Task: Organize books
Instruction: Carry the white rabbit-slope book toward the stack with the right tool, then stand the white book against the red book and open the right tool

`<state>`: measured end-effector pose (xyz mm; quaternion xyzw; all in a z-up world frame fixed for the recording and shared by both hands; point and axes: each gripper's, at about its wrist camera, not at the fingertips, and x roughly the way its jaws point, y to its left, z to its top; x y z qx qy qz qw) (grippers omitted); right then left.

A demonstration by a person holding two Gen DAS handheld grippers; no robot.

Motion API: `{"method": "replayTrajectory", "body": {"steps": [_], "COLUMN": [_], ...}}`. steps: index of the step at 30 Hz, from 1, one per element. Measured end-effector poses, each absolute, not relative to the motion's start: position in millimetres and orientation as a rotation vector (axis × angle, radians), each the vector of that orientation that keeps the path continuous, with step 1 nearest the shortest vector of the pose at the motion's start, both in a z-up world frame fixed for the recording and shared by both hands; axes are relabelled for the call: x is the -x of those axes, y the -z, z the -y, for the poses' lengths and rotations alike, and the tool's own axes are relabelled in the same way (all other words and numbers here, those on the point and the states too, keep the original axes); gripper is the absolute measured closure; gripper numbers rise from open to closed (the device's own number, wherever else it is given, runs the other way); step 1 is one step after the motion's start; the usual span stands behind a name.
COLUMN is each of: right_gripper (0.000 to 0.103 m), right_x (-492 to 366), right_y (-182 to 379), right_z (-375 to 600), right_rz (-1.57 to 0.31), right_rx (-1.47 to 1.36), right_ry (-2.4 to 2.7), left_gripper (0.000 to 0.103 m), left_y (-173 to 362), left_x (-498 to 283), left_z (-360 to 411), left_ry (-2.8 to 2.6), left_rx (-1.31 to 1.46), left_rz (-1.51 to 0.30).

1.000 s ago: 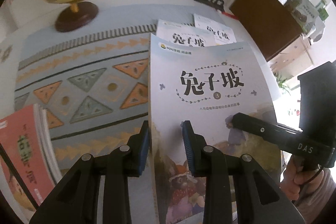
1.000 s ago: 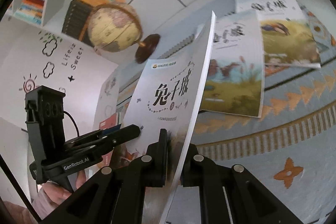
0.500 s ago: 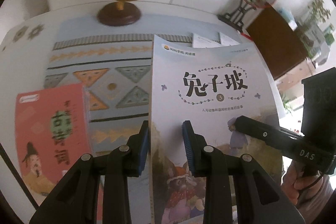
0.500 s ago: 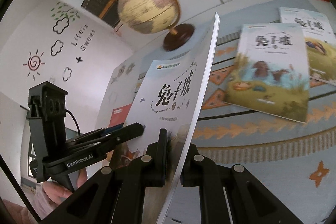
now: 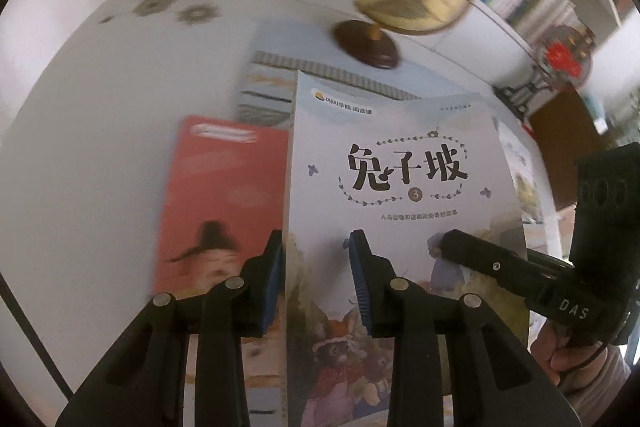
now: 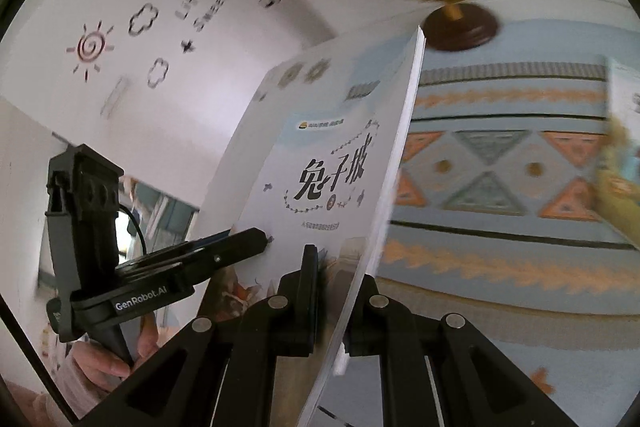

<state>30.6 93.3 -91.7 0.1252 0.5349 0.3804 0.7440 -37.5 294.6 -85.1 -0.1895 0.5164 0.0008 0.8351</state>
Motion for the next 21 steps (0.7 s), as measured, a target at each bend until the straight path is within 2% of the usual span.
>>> {"method": "replayTrajectory", "body": {"steps": [8,21], "right_gripper": [0.094,0.092], "right_x": [-31,-34], "right_y": [122,145], "right_z": [-153,-181], "right_rz": [-1.242,-1.286], "right_rx": [-0.249,-0.259], "right_ry": [-0.851,-0.821], "left_gripper": [0.075,0.074], "left_y": [107,131], "left_x": [50,57], "left_z": [-336,-359], "left_ry": [-0.076,-0.1], "left_rx": [0.464,0.514], "left_rz": [-1.115,-1.127]}}
